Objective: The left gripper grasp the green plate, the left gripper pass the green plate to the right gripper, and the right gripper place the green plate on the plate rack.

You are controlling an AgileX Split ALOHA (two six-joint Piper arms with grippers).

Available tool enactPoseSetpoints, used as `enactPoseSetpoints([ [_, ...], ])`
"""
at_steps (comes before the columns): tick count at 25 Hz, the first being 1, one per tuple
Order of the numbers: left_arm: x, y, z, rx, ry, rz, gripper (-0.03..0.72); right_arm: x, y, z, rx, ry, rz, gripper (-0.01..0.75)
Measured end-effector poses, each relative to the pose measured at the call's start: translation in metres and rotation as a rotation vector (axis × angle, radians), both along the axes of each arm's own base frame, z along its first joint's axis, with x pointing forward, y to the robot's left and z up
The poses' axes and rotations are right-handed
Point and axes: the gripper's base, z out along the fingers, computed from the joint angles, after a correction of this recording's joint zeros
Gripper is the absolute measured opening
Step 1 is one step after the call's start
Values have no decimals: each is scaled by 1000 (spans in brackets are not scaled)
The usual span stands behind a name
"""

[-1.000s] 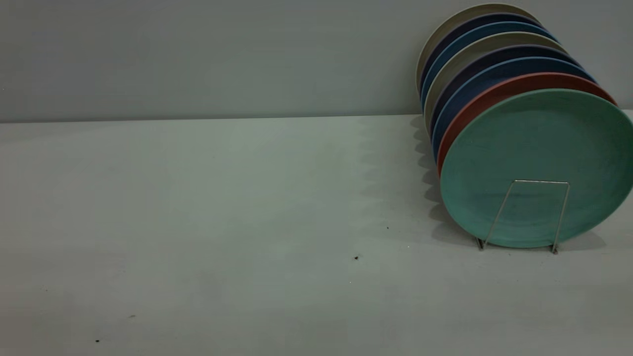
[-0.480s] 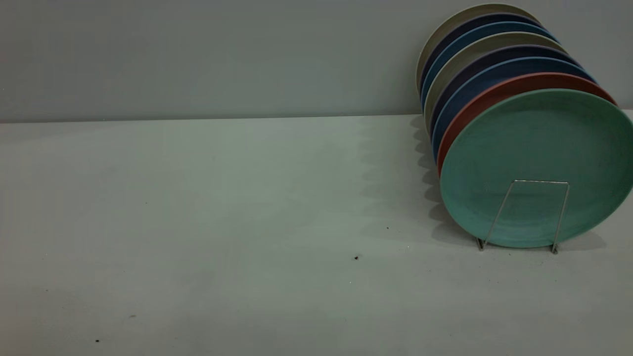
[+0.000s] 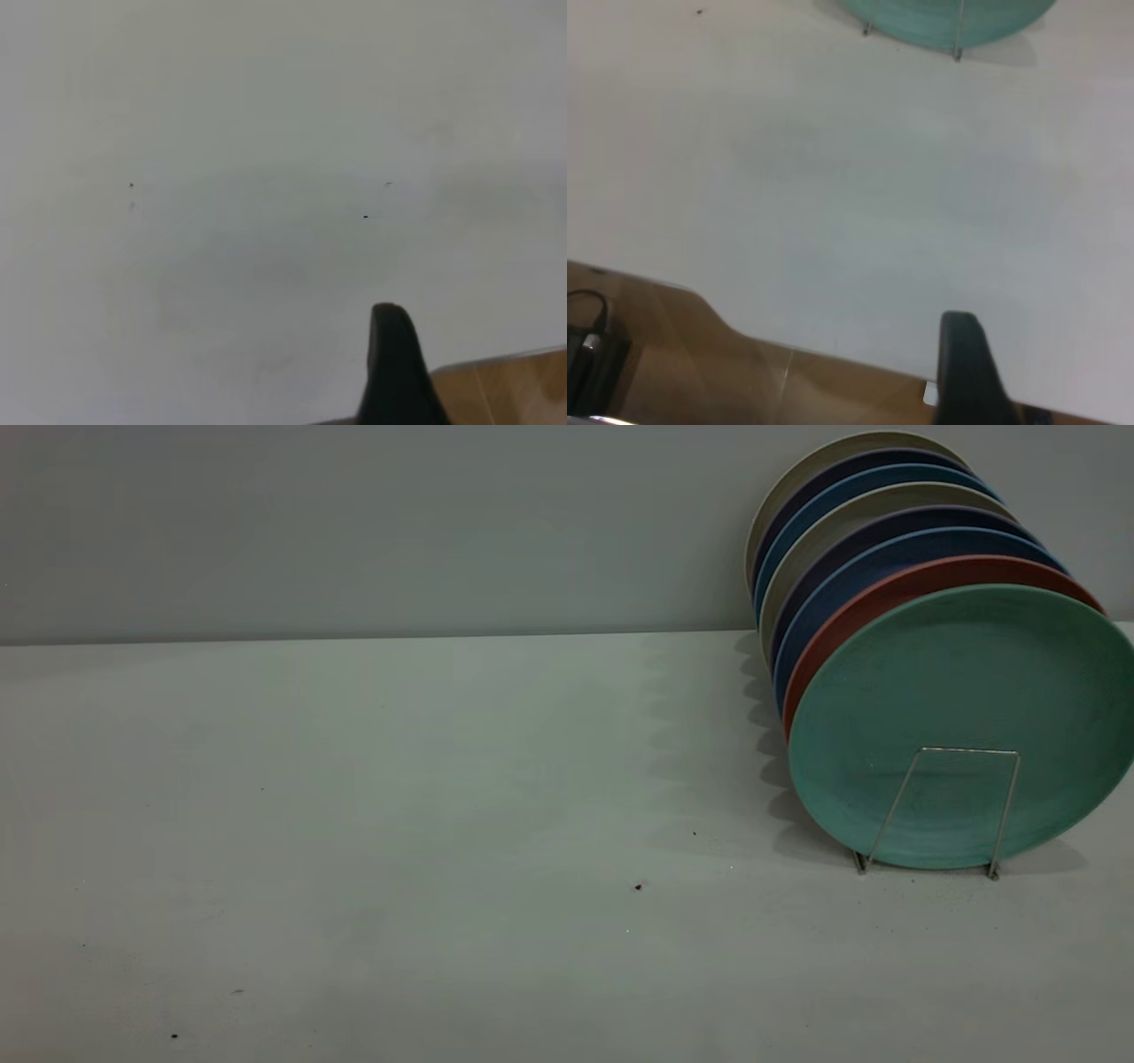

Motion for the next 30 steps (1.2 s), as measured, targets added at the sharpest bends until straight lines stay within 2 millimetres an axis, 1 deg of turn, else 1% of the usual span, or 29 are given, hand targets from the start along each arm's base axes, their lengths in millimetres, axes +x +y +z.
enactPoseSetpoints([
  [10, 0, 0, 0, -2, -1, -4, 508, -1, 0, 0, 0, -7, 0, 459],
  [12, 0, 0, 0, -2, -1, -4, 508, -5, 0, 1, 2, -38, 0, 459],
  [17, 0, 0, 0, -2, -1, -4, 508, -27, -1, 2, 9, -188, 0, 459],
  [19, 0, 0, 0, -2, -1, -4, 508, -32, -1, 1, 10, -219, 2, 459],
  [30, 0, 0, 0, -2, -1, -4, 508, -32, -1, 1, 15, -220, -3, 459],
])
